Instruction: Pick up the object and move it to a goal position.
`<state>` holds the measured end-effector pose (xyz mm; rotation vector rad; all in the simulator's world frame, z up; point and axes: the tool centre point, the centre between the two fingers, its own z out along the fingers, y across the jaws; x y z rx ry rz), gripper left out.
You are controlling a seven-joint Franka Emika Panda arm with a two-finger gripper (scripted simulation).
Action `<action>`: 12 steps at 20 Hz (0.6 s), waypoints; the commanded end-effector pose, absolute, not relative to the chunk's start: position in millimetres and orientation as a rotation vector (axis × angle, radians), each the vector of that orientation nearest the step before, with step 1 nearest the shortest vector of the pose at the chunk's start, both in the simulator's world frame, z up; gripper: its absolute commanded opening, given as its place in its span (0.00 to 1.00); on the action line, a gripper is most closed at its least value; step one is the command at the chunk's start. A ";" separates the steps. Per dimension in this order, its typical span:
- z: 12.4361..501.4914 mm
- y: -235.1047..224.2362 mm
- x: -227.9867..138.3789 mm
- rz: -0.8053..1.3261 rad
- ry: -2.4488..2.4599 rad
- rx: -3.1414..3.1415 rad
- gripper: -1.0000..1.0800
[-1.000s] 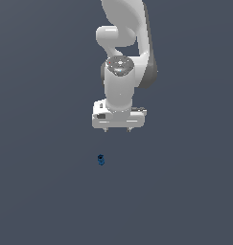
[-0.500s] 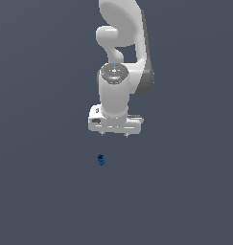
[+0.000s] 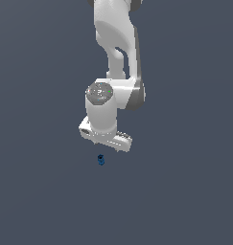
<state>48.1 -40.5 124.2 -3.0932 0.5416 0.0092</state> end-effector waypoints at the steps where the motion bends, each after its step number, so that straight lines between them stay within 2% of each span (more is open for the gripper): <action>1: 115.0 -49.7 56.5 0.006 0.649 -3.072 0.96; 12: 93.4 -70.4 73.1 0.000 0.880 -3.016 0.96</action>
